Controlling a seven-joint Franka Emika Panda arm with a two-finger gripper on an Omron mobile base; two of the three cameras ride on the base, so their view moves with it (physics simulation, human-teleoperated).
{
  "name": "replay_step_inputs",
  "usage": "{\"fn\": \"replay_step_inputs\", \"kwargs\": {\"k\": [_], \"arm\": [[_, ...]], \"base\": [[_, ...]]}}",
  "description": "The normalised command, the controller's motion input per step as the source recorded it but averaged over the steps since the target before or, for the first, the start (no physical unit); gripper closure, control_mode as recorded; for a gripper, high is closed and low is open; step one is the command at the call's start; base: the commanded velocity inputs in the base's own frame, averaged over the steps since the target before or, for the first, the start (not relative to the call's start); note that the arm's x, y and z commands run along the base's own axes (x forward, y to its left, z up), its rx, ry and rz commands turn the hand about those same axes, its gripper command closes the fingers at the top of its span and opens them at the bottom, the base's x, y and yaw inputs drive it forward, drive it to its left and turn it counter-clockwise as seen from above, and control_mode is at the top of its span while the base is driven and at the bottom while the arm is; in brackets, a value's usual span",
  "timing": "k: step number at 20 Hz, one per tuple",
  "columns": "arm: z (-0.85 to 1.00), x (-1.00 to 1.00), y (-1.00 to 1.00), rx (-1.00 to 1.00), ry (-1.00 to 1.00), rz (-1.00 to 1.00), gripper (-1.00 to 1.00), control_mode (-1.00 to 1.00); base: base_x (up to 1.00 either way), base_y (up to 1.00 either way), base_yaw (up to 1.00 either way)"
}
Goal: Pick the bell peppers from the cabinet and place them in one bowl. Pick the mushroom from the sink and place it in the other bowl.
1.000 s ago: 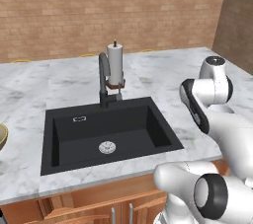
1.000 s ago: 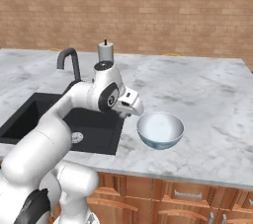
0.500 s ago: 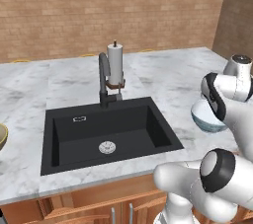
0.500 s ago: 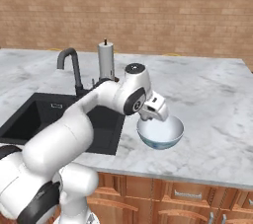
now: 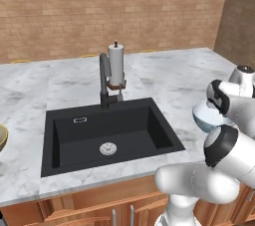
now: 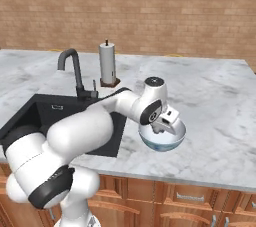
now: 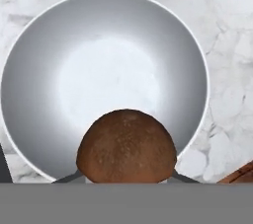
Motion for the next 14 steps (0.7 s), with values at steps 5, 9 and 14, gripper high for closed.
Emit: {"fn": "replay_step_inputs", "kwargs": {"k": [5, 9, 14], "arm": [[-0.36, 0.18, 0.03, -0.01, 0.17, 0.0, 1.0, -1.0], [-0.29, -0.08, -0.17, 0.05, -0.07, 0.0, 1.0, -1.0], [-0.13, -0.03, -0.07, 0.05, -0.13, 0.0, -1.0, -1.0]], "base": [[0.0, 0.0, 0.0], [0.0, 0.0, 0.0], [0.0, 0.0, 0.0]]}}
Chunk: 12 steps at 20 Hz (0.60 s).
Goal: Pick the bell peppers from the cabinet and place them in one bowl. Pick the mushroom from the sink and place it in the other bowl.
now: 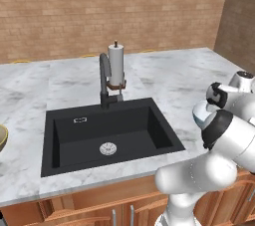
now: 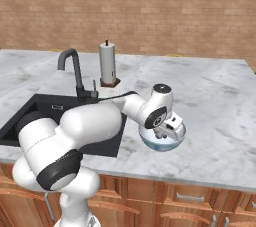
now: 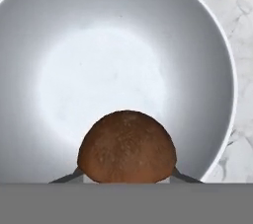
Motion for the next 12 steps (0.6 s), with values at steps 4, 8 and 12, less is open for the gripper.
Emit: {"fn": "replay_step_inputs", "kwargs": {"k": [4, 8, 12], "arm": [[0.07, 0.17, 0.05, -0.03, 0.05, 0.0, -1.0, -1.0], [0.28, 0.32, 0.08, -0.1, 0.11, 0.04, -1.0, -1.0], [0.62, -0.03, 0.05, -0.09, 0.09, 0.0, -1.0, -1.0]], "base": [[0.0, 0.0, 0.0], [0.0, 0.0, 0.0], [0.0, 0.0, 0.0]]}}
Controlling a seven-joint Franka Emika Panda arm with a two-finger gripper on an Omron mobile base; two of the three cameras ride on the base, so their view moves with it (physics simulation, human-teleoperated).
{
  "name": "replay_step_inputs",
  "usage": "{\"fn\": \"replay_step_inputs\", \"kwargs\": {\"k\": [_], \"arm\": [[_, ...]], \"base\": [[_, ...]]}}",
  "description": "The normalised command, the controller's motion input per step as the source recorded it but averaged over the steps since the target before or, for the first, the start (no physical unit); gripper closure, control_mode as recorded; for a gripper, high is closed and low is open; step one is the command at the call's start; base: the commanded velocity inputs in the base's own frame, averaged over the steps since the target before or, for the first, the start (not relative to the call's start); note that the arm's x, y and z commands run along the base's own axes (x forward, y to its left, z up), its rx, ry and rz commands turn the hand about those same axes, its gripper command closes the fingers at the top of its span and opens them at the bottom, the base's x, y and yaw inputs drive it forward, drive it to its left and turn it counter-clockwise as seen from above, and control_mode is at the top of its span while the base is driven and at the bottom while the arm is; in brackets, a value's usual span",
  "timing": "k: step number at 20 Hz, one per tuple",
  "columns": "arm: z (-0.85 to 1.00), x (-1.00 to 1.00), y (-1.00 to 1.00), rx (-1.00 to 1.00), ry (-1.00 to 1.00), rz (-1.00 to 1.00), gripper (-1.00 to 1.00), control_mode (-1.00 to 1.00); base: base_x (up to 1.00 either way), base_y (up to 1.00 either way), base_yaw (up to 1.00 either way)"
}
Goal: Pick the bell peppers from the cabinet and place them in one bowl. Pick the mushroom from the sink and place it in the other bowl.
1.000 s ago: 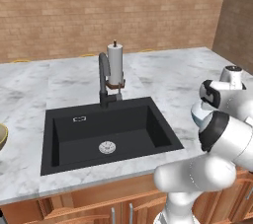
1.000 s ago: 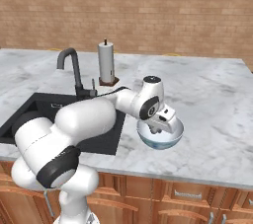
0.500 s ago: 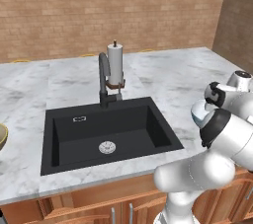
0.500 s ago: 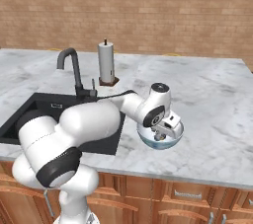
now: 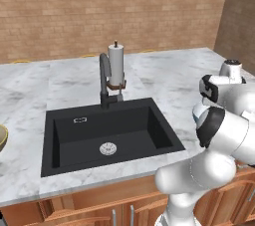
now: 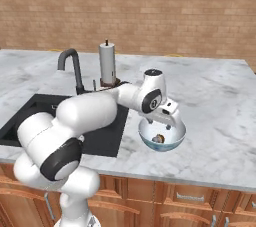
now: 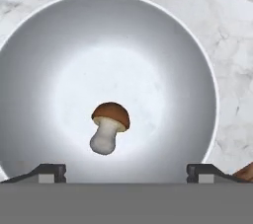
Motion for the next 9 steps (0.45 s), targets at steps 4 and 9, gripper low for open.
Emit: {"fn": "replay_step_inputs", "kwargs": {"k": [4, 9], "arm": [[0.78, -0.27, 0.06, 0.02, 0.06, -0.02, -1.0, -1.0], [0.27, -0.38, 0.16, 0.03, 0.0, -0.01, -1.0, -1.0]], "base": [[0.0, 0.0, 0.0], [0.0, 0.0, 0.0]]}}
